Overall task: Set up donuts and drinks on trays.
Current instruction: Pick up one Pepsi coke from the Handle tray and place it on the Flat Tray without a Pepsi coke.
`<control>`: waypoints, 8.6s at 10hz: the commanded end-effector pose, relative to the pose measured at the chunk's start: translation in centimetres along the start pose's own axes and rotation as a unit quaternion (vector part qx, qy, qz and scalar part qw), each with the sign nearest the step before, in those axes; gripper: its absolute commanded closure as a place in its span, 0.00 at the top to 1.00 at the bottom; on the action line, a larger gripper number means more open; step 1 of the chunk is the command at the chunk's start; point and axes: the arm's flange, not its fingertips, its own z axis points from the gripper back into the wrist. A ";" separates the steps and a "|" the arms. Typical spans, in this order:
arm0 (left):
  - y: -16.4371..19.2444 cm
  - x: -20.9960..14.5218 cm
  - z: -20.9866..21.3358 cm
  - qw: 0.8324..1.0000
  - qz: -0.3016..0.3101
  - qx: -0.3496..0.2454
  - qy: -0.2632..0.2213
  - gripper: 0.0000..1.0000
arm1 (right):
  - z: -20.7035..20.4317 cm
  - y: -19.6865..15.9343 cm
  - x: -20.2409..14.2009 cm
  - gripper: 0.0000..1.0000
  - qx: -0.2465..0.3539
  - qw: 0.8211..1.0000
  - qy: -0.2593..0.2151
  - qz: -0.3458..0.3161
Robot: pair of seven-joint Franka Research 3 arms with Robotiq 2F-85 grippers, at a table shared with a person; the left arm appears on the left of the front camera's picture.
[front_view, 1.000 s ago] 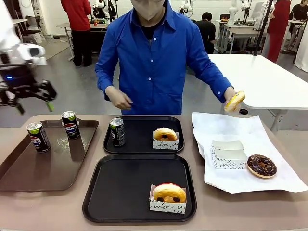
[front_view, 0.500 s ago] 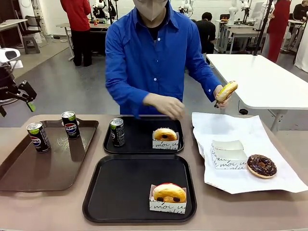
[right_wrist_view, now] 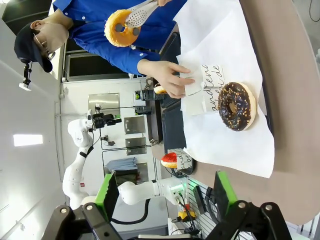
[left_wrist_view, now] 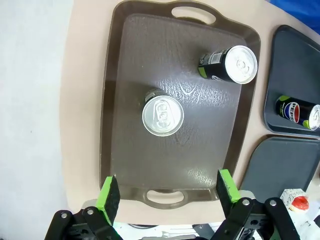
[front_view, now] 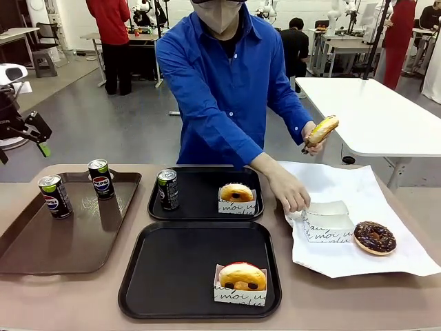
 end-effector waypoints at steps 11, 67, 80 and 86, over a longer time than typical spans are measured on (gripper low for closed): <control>-1.2 4.9 -8.8 0.985 -0.164 0.040 0.030 1.00 | 0.1 0.0 0.0 1.00 0.006 1.000 0.000 0.002; -21.9 -18.5 -1.6 0.841 -0.525 0.041 0.124 0.59 | 0.1 0.0 0.0 1.00 0.006 1.000 0.000 0.002; -18.3 -16.9 0.4 0.877 -0.480 -0.025 -0.006 0.59 | 0.1 0.0 0.0 1.00 0.006 1.000 0.000 0.002; -27.3 -14.1 -4.1 0.881 -0.472 -0.026 0.013 0.59 | 0.1 0.0 0.0 1.00 0.006 1.000 0.000 0.002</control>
